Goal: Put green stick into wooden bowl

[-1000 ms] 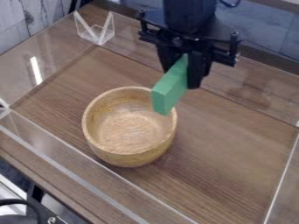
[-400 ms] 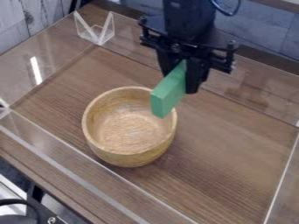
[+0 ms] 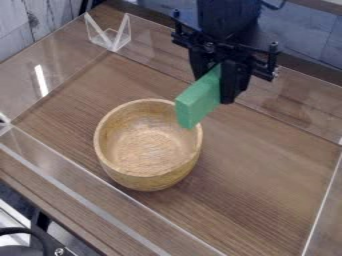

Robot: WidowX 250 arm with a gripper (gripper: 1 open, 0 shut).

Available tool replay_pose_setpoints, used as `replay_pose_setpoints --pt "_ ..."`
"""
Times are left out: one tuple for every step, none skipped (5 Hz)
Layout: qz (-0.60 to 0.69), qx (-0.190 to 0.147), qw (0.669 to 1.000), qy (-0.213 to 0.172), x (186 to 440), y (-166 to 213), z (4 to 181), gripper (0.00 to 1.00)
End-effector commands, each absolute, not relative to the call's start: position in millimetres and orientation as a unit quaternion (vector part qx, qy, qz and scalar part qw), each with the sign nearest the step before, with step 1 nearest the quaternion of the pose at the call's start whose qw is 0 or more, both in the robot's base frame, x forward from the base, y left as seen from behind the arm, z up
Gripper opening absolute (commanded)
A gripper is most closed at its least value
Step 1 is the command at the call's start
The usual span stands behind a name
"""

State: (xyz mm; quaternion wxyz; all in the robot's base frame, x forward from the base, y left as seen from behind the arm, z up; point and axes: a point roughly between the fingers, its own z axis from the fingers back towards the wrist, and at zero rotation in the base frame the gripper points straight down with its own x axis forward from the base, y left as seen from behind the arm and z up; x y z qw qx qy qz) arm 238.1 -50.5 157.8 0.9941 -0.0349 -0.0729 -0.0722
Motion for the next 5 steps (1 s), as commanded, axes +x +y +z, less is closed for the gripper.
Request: replay_pose_setpoints --pt "-0.064 -0.031 0.994 -0.088 244.2 -37.6 164.9 0.0" --pt "-0.059 -0.026 0.994 -0.083 240.9 -24.0 159.4 0.0" --pt "-0.059 -0.021 0.995 -0.078 238.2 -16.2 153.1 0.0" --pt "-0.07 -0.018 0.995 -0.074 230.8 -15.4 144.5 0.0" --pt "-0.08 -0.019 0.994 -0.069 226.2 -16.2 140.8 1.0"
